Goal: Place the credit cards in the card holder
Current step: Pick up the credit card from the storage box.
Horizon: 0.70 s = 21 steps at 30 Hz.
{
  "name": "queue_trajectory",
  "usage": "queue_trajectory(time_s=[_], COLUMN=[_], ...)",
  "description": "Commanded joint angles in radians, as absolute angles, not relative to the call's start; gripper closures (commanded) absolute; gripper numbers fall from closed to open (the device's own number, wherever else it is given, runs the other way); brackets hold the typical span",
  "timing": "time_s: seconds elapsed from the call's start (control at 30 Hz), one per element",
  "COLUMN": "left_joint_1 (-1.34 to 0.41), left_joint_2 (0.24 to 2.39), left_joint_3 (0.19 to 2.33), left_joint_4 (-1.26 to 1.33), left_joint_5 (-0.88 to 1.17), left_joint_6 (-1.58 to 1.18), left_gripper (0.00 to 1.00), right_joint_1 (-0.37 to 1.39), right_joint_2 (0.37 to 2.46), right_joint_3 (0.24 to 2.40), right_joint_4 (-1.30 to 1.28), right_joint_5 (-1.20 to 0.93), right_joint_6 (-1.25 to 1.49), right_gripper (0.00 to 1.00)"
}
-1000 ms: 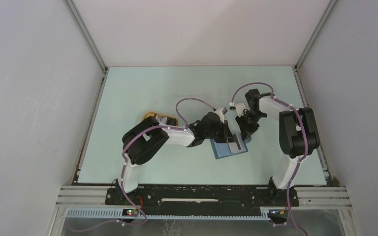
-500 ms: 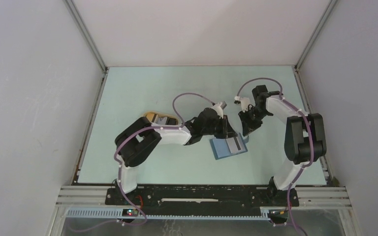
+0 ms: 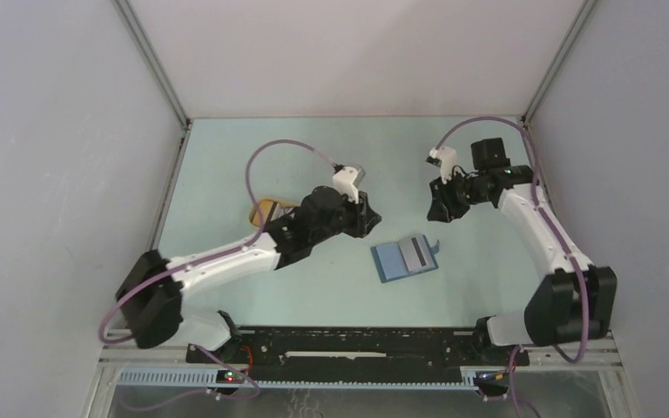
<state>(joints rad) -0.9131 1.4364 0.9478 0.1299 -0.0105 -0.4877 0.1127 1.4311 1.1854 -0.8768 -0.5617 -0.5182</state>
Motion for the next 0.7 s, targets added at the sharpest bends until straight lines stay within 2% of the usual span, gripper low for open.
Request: queue_trajectory(time_s=[0.0,0.07,0.17,0.23,0.3,0.4,0.57,0.67], left_joint_1=[-0.905,-0.899,-0.860,-0.802,-0.746,-0.695,-0.684,-0.669], left_joint_2=[1.243,1.174,1.101,1.077,1.075,1.062,0.911,0.836], left_joint_3=[0.862,0.834,0.805,0.805,0.821,0.840,0.760,0.728], left_joint_4=[0.009,-0.040,-0.079,-0.123,-0.199,-0.285,-0.275,-0.281], left_joint_5=[-0.291,-0.386,-0.458,-0.459,-0.456,-0.489,-0.590,-0.593], left_joint_6=[-0.300,-0.270,-0.243,-0.244,-0.259,-0.278,-0.282,-0.277], left_gripper=[0.57,0.44,0.26,0.17,0.11,0.08,0.00,0.00], right_joint_1=[0.112,0.113,0.126,0.152,0.193,0.273,0.319,0.335], right_joint_2=[1.279,1.234,1.204,1.213,1.230,1.261,1.292,1.310], right_joint_3=[1.190,1.189,1.190,1.189,1.189,1.189,1.189,1.189], right_joint_4=[-0.789,-0.746,-0.723,-0.709,-0.695,-0.709,-0.670,-0.610], right_joint_5=[-0.730,-0.793,-0.945,-1.030,-1.063,-1.062,-1.101,-1.089], right_joint_6=[-0.549,-0.544,-0.598,-0.606,-0.588,-0.586,-0.509,-0.445], right_gripper=[0.59,0.52,0.31,0.25,0.23,0.23,0.25,0.25])
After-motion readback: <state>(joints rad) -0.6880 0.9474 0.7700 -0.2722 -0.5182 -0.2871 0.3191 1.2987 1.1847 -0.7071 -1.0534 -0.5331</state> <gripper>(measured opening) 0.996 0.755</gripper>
